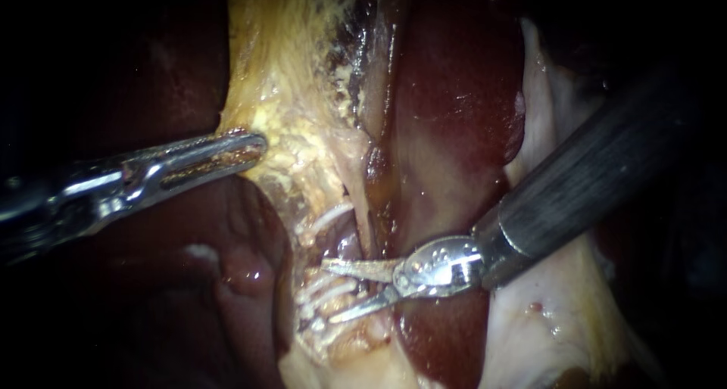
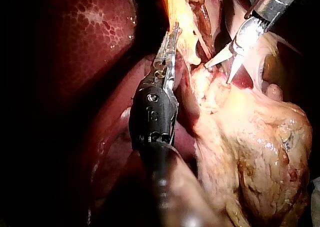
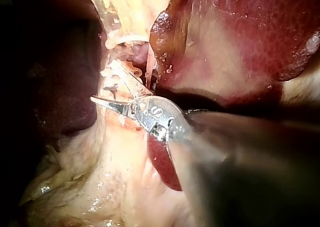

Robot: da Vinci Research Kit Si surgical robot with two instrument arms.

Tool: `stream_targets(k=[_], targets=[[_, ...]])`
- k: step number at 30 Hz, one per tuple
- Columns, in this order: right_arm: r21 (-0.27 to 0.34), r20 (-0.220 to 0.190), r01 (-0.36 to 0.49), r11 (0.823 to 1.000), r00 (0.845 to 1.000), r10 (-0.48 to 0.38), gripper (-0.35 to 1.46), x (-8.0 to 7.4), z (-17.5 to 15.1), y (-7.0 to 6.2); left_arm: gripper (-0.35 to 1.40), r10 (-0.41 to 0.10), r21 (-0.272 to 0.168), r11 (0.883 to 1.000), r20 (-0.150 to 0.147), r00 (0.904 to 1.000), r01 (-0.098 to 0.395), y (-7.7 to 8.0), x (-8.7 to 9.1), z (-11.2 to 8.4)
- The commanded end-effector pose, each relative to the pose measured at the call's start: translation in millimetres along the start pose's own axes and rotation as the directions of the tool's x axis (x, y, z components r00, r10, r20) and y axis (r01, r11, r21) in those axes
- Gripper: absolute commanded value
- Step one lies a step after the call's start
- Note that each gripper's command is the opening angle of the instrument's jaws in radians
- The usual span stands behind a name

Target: Go back from the cut left tube

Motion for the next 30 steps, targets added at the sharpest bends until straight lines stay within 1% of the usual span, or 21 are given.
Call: stream_targets(k=[1, 7, 11, 13, 16, 18, 22, 25, 27, 30], targets=[[0.001, 0.0, 0.0, 1.0, 1.0, 0.0, 1.26, 0.0, 0.0, 0.0, -0.35, 0.0, 0.0, 1.0, 0.0, 1.0, 0.0, 0.0, 0.0, 0.0], [0.007, -0.002, -0.001, 1.0, 1.0, 0.001, 1.28, 0.1, -1.2, -0.2, -0.35, 0.0, 0.001, 1.0, 0.0, 1.0, 0.0, 0.1, 0.0, -0.1], [0.013, -0.005, -0.005, 1.0, 1.0, 0.005, 1.26, 0.4, -3.6, 0.0, -0.35, 0.001, 0.001, 1.0, 0.0, 1.0, -0.001, 0.1, 0.1, -0.2], [-0.007, -0.006, -0.013, 1.0, 1.0, 0.013, 1.3, 1.0, -5.4, 0.5, -0.35, 0.001, 0.002, 1.0, -0.001, 1.0, -0.001, 0.2, 0.1, -0.3], [-0.033, -0.005, 0.007, 0.999, 1.0, -0.007, 1.35, 2.2, -8.2, 1.2, -0.35, 0.001, 0.002, 1.0, -0.001, 1.0, -0.001, 0.2, 0.1, -0.3], [-0.043, -0.004, 0.022, 0.999, 1.0, -0.022, 1.35, 2.9, -9.9, 1.6, -0.35, 0.001, 0.002, 1.0, -0.001, 1.0, -0.001, 0.2, 0.1, -0.3], [-0.089, 0.004, 0.068, 0.994, 0.998, -0.068, 1.38, 4.2, -13.0, 2.3, -0.35, 0.001, 0.001, 1.0, 0.0, 1.0, -0.001, 0.1, 0.1, -0.3], [-0.115, -0.004, 0.101, 0.988, 0.995, -0.102, 1.41, 5.1, -14.7, 2.7, -0.35, 0.001, 0.001, 1.0, 0.0, 1.0, -0.001, 0.1, 0.1, -0.2], [-0.123, -0.012, 0.117, 0.985, 0.993, -0.12, 1.43, 5.6, -15.6, 2.8, -0.35, 0.001, 0.001, 1.0, 0.0, 1.0, -0.001, 0.1, 0.1, -0.2], [-0.135, -0.012, 0.135, 0.982, 0.99, -0.138, 1.43, 6.7, -16.6, 2.8, -0.35, 0.001, -0.001, 1.0, 0.001, 1.0, -0.001, 0.0, 0.2, 0.0]])
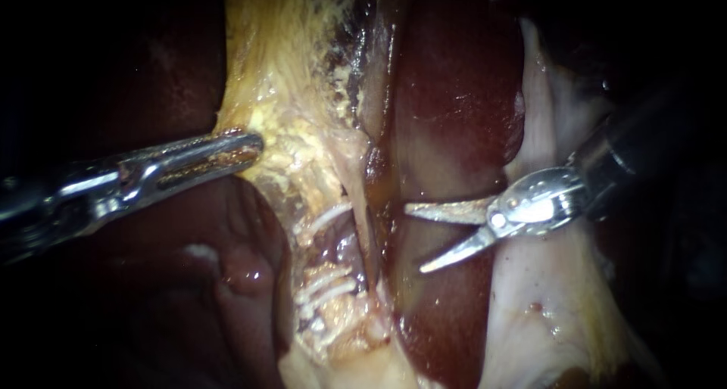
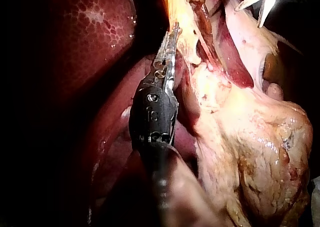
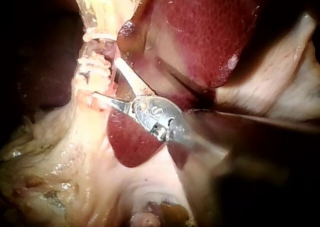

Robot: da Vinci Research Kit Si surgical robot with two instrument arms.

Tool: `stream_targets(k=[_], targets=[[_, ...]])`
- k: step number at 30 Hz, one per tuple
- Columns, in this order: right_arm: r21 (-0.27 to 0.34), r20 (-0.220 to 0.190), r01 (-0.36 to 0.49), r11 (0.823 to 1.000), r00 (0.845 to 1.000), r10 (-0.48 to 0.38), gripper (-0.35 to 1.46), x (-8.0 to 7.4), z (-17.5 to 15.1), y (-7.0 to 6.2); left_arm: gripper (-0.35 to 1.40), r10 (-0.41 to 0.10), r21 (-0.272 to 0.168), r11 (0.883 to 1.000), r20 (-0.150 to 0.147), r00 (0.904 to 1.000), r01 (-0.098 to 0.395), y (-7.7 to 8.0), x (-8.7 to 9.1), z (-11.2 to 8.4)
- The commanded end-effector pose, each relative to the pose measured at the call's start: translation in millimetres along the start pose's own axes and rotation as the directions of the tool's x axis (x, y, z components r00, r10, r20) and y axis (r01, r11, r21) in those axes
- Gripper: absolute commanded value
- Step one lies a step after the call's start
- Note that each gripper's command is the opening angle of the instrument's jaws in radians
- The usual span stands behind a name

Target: Go back from the cut left tube

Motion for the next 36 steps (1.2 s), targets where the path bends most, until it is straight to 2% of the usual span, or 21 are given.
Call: stream_targets(k=[1, 8, 10, 15, 21, 24, 36], targets=[[-0.006, -0.005, 0.004, 1.0, 1.0, -0.004, 1.43, 0.4, -0.2, 0.1, -0.35, 0.0, -0.002, 1.0, 0.001, 1.0, 0.0, 0.0, 0.2, 0.3], [-0.009, -0.007, 0.007, 1.0, 1.0, -0.007, 1.43, 0.6, -0.3, 0.1, -0.35, 0.005, -0.005, 1.0, 0.009, 0.9999, -0.005, -0.2, 1.5, 2.0], [-0.01, -0.007, 0.007, 1.0, 1.0, -0.007, 1.43, 0.6, -0.3, 0.1, -0.35, 0.009, -0.006, 1.0, 0.002, 1.0, -0.009, 0.1, 2.1, 2.9], [-0.01, -0.007, 0.007, 1.0, 1.0, -0.007, 1.43, 0.6, -0.3, 0.1, -0.35, 0.019, -0.003, 1.0, -0.024, 0.9995, -0.019, 0.5, 3.5, 6.0], [-0.01, -0.007, 0.007, 1.0, 1.0, -0.007, 1.43, 0.6, -0.2, 0.1, -0.35, 0.02, 0.011, 1.0, -0.032, 0.9993, -0.02, 0.6, 3.6, 9.4], [-0.01, -0.007, 0.007, 1.0, 1.0, -0.007, 1.43, 0.7, -0.1, 0.1, -0.35, 0.02, 0.016, 1.0, -0.033, 0.9992, -0.019, 0.4, 3.5, 9.9], [-0.011, -0.006, 0.006, 1.0, 1.0, -0.006, 1.43, 0.8, 0.0, 0.1, -0.35, 0.019, 0.015, 1.0, -0.034, 0.9993, -0.019, -0.1, 3.4, 9.7]])
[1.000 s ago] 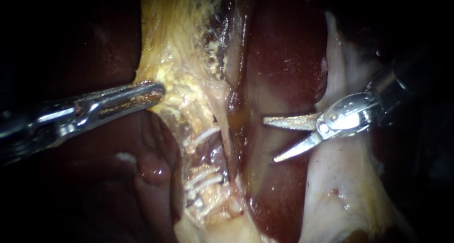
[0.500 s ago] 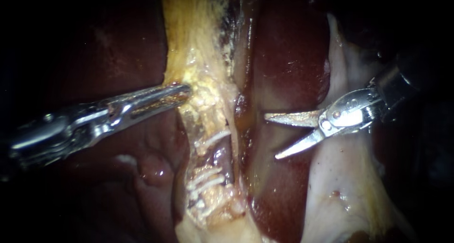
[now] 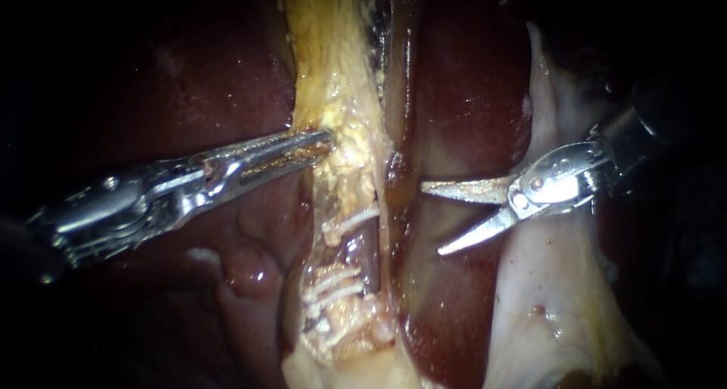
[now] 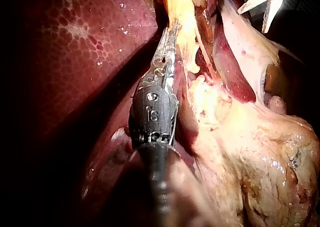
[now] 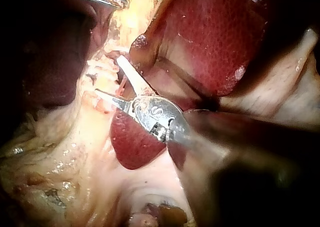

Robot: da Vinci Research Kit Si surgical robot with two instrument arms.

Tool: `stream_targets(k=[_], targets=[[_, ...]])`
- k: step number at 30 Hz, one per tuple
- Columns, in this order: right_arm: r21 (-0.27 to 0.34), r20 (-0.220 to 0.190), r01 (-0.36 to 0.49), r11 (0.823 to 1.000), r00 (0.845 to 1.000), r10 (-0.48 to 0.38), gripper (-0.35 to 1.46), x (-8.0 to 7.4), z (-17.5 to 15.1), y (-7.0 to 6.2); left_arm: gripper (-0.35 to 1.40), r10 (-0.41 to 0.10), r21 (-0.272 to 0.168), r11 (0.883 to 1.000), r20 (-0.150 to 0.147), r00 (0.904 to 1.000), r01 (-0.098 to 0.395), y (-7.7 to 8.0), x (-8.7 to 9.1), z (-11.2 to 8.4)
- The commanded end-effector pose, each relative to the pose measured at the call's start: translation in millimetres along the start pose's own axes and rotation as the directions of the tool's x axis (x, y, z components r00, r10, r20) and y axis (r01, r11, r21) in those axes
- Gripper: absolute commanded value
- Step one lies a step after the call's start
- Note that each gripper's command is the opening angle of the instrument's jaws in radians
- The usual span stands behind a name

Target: Go back from the cut left tube

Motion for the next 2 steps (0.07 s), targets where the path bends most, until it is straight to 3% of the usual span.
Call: stream_targets(k=[1, 2], targets=[[0.0, 0.0, 0.0, 1.0, 1.0, 0.0, 1.43, 0.0, 0.0, 0.0, -0.35, 0.0, 0.0, 1.0, 0.0, 1.0, 0.0, 0.0, 0.0, 0.0], [0.0, 0.0, 0.0, 1.0, 1.0, 0.0, 1.43, 0.0, 0.0, 0.0, -0.35, 0.0, 0.0, 1.0, 0.0, 1.0, 0.0, 0.0, 0.0, 0.0]])
